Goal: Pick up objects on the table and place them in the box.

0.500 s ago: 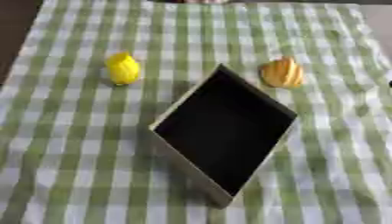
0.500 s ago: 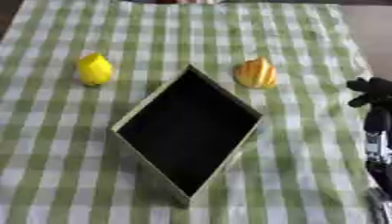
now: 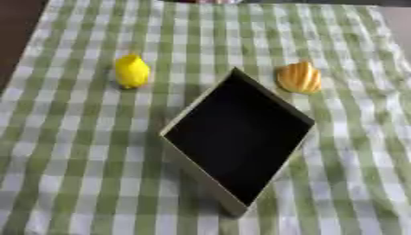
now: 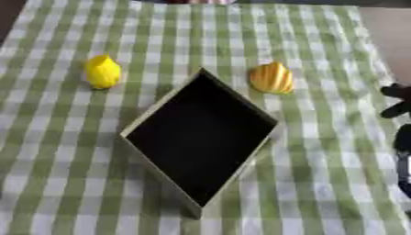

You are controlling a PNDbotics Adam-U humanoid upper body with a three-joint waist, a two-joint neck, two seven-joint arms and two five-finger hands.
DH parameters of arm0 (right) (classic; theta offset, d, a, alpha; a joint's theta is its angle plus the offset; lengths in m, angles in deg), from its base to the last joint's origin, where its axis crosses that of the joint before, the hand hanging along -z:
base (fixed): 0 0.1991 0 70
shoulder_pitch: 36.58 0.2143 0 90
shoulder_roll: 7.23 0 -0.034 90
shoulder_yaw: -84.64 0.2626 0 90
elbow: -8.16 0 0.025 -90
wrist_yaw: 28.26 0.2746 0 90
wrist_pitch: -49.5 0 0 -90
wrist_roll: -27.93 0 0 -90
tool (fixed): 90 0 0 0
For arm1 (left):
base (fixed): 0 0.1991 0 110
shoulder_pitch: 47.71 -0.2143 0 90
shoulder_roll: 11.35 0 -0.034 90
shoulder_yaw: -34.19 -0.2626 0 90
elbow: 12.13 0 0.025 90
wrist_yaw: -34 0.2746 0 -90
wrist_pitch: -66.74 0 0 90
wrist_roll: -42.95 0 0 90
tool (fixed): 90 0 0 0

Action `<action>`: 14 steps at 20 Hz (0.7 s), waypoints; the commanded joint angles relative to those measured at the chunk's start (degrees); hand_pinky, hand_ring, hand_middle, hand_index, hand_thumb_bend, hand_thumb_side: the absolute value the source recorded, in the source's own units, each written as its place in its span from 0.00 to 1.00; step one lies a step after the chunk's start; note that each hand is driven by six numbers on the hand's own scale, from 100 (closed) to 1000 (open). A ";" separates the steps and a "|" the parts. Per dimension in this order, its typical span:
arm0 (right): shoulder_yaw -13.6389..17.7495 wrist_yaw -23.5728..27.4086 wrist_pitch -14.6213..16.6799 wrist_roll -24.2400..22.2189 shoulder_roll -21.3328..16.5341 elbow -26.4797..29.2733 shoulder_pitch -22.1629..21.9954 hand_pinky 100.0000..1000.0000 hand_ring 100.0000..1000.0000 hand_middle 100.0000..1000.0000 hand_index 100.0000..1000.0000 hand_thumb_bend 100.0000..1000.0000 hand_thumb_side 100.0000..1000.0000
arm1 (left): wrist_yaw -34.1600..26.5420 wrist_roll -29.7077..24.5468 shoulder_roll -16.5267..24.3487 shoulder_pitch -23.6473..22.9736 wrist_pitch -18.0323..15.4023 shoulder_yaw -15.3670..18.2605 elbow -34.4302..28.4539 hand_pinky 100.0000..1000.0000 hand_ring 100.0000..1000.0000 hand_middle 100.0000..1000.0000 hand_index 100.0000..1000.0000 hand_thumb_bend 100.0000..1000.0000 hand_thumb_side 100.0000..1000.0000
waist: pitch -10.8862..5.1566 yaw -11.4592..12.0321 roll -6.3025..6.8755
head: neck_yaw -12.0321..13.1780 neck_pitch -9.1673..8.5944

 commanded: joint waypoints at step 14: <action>-3.63 -18.25 -24.62 0.82 -30.21 0.94 4.55 0.87 0.85 0.68 0.88 0.00 0.06 | -0.05 -0.84 2.14 0.54 0.21 -0.40 -0.91 0.75 0.59 0.65 0.84 0.00 0.57 | -0.60 0.63 -0.70 | -0.68 -0.40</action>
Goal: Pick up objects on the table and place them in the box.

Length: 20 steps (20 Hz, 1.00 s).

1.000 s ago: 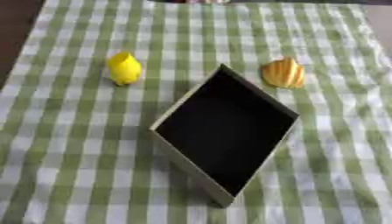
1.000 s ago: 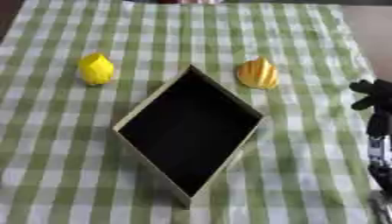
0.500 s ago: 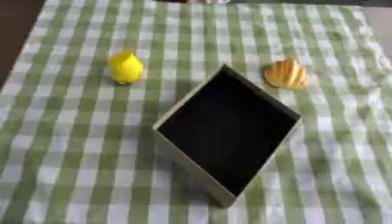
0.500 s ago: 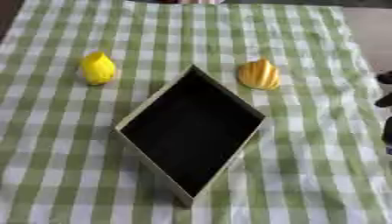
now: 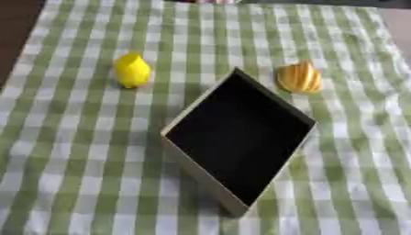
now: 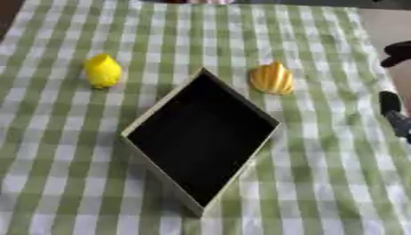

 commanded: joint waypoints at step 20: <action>-8.17 -3.48 -7.13 -14.45 -5.88 -5.89 14.82 0.89 0.89 0.77 0.90 0.00 0.10 | -1.67 -2.35 1.45 2.06 0.23 -1.39 -0.91 0.75 0.59 0.65 0.84 0.00 0.57 | 0.49 3.26 -0.60 | -3.50 -1.46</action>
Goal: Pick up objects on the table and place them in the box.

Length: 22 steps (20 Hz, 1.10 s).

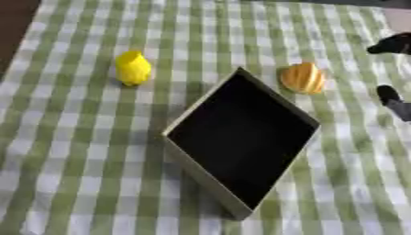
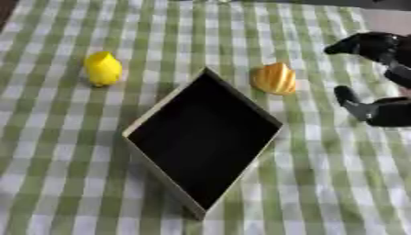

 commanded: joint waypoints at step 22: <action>-2.98 2.75 -0.42 -11.92 2.49 -10.07 13.33 0.94 0.92 0.74 0.91 0.00 0.00 | -1.46 -3.09 1.50 3.46 0.58 -1.46 -0.91 0.75 0.58 0.65 0.84 0.00 0.57 | 2.62 4.41 -1.84 | -4.04 -2.99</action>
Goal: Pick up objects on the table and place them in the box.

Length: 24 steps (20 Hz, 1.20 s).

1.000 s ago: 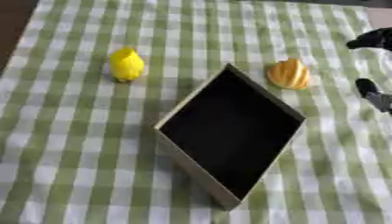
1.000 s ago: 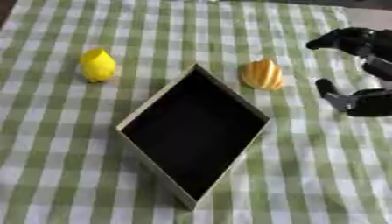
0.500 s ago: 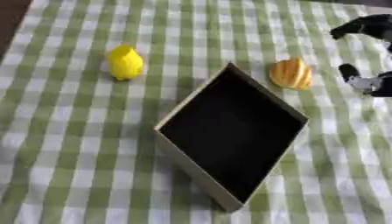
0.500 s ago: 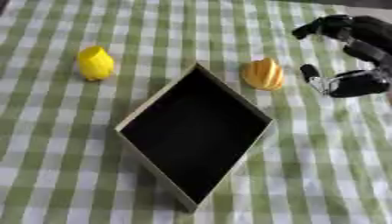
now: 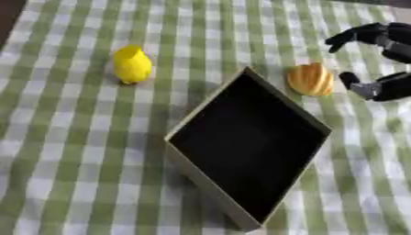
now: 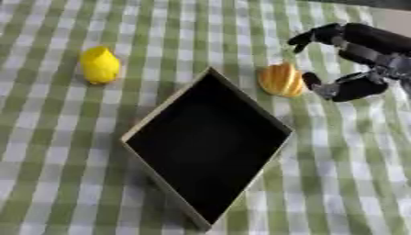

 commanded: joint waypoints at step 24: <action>0.32 -12.72 1.07 3.25 1.67 -4.01 2.39 0.94 0.94 0.81 0.93 0.00 0.20 | 0.11 -1.56 0.90 1.52 0.76 -0.27 -0.91 0.76 0.57 0.65 0.84 0.00 0.58 | 2.16 1.32 -1.08 | -1.00 -2.27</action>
